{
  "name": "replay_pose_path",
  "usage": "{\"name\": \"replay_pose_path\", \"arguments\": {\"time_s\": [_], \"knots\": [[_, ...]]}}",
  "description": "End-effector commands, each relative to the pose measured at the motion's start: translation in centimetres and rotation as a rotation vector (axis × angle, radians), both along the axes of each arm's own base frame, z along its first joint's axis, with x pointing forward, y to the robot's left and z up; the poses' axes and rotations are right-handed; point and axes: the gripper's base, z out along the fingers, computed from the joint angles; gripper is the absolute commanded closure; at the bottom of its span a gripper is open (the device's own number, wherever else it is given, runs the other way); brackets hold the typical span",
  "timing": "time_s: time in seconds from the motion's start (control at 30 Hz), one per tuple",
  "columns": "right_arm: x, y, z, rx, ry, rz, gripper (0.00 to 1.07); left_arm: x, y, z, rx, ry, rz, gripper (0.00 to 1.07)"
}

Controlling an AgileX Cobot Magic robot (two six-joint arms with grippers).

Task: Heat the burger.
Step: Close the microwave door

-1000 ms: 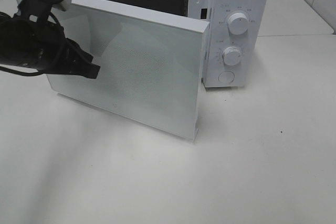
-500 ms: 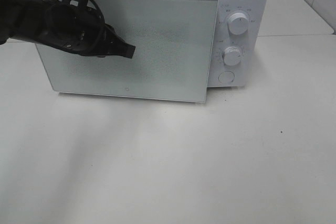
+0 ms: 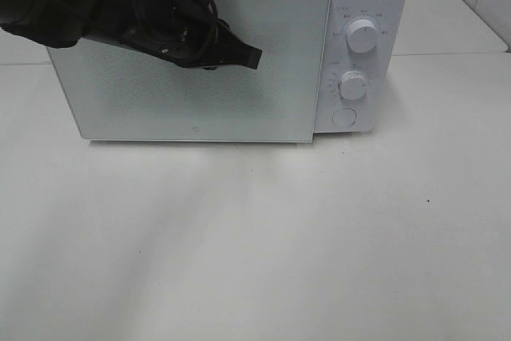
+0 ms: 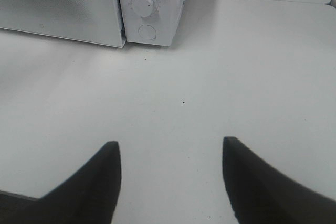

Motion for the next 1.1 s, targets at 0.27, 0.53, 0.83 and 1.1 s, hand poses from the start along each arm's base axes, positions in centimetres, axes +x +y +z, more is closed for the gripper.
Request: {"name": "replay_pose_path", "arguments": {"time_s": [0.27,0.53,0.83,1.1], "knots": [[-0.3,-0.1,0.1,0.008,-0.039,-0.01,0.52,2.1,-1.5,0.9,-0.02,-0.082,0.048,1.06],[-0.3,-0.1,0.1,0.008,-0.039,-0.01,0.52,2.9,-3.5,1.5,-0.042,-0.129,0.043,1.06],[-0.3,-0.1,0.1,0.008,-0.039,-0.01,0.52,3.4,-4.0,1.0,-0.041,-0.131,0.044,1.06],[-0.3,-0.1,0.1,0.008,-0.039,-0.01,0.52,2.4,-4.8,1.3,-0.035,-0.096,-0.088,1.06]]}}
